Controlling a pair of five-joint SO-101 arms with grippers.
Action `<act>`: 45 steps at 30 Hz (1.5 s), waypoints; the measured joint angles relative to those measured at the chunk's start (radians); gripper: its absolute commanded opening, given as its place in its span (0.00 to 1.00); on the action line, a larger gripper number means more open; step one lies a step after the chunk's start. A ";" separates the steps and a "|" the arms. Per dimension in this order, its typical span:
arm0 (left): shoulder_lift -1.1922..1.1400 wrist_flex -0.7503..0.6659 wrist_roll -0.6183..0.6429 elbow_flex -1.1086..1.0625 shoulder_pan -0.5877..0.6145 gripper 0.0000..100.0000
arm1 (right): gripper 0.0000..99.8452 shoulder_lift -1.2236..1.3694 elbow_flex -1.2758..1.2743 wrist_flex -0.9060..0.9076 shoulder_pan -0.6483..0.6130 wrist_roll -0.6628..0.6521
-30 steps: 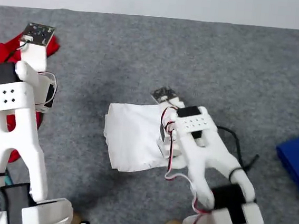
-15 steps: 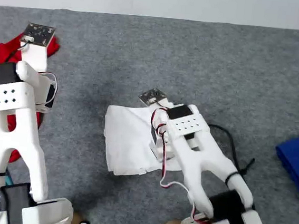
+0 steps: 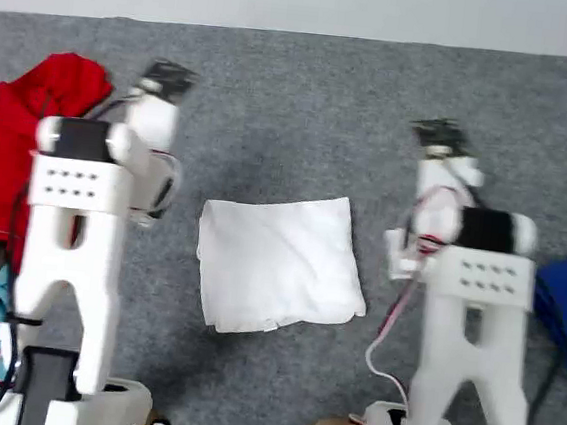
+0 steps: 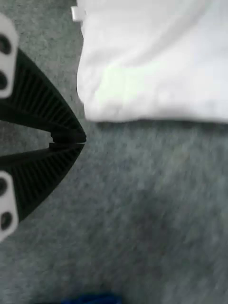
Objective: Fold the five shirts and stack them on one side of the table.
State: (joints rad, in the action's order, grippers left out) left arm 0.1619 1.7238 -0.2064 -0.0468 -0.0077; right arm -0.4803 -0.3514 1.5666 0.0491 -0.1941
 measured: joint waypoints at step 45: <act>-0.442 -0.161 0.163 -0.207 -0.195 0.00 | 0.01 -0.224 0.000 0.046 0.852 0.000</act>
State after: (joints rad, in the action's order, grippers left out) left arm -0.2800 1.5627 -0.0437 -0.2539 -0.2025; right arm -0.7043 -0.3514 1.6126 0.9007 -0.1941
